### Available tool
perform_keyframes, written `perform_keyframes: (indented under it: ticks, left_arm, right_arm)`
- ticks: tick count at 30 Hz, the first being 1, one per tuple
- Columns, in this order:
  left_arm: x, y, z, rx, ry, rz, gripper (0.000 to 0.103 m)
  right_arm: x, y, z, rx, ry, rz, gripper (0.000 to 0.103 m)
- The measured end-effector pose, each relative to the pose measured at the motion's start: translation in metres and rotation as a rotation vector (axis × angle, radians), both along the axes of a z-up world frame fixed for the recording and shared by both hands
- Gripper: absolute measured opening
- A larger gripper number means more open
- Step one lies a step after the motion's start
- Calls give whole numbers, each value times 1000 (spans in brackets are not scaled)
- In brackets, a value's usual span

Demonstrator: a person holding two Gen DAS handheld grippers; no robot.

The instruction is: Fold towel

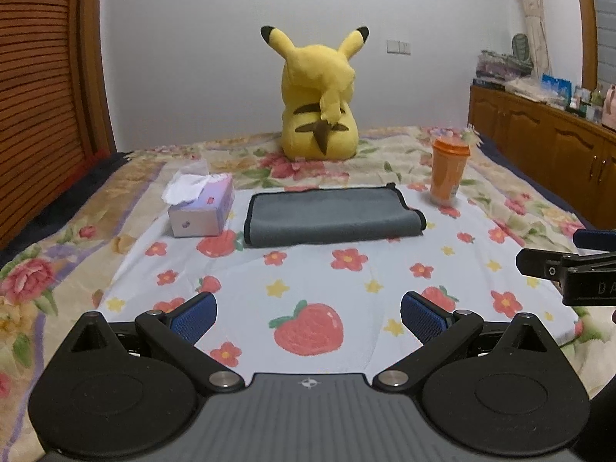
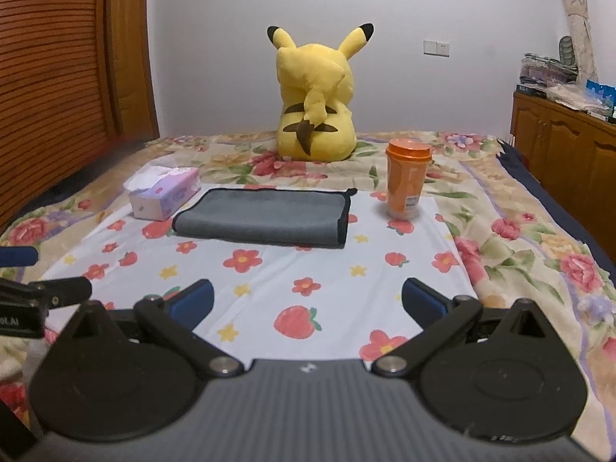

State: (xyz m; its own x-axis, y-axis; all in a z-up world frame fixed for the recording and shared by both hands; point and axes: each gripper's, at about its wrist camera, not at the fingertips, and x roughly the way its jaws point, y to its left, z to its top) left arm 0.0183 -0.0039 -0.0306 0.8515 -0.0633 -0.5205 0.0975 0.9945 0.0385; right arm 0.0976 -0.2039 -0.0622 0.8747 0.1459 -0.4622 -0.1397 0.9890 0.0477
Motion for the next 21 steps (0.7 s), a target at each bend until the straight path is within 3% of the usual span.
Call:
perform_keyframes:
  ticks: [21]
  left_arm:
    - [-11, -1, 10, 18, -110, -3, 103]
  right_arm:
    - [-9, -7, 8, 16, -88, -25, 103]
